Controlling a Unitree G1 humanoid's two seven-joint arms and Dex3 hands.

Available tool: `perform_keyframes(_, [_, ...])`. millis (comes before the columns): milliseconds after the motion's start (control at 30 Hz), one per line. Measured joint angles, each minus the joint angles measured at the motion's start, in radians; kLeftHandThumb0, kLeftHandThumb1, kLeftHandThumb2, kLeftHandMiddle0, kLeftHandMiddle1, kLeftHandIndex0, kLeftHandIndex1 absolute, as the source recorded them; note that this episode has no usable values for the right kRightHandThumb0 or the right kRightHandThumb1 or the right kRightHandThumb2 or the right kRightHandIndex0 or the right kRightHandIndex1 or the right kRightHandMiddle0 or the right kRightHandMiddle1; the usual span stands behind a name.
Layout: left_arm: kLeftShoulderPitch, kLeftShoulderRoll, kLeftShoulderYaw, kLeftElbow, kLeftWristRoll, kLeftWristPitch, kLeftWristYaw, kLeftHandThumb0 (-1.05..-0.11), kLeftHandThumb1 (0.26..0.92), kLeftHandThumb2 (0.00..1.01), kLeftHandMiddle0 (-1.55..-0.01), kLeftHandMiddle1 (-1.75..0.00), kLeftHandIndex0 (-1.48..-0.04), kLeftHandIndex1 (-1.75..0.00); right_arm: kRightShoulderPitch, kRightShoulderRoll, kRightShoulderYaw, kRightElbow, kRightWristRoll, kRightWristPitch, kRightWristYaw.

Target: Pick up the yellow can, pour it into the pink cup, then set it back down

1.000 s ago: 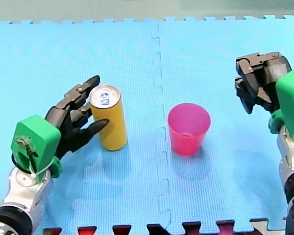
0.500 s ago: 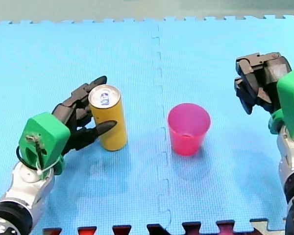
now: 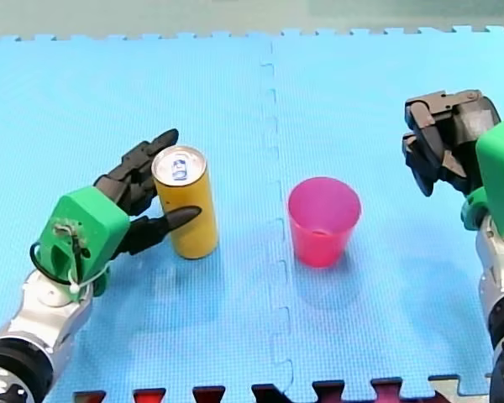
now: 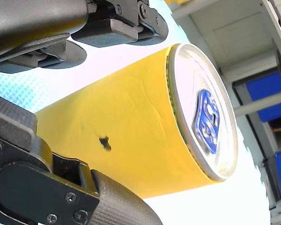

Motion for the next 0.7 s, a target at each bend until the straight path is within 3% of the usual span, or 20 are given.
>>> perform_keyframes(700, [-0.001, 0.0, 0.019, 0.001, -0.024, 0.021, -0.018, -0.975, 0.678, 0.0, -0.22, 0.0, -0.21, 0.0, 0.001, -0.004, 0.007, 0.0, -0.006, -0.004, -0.005])
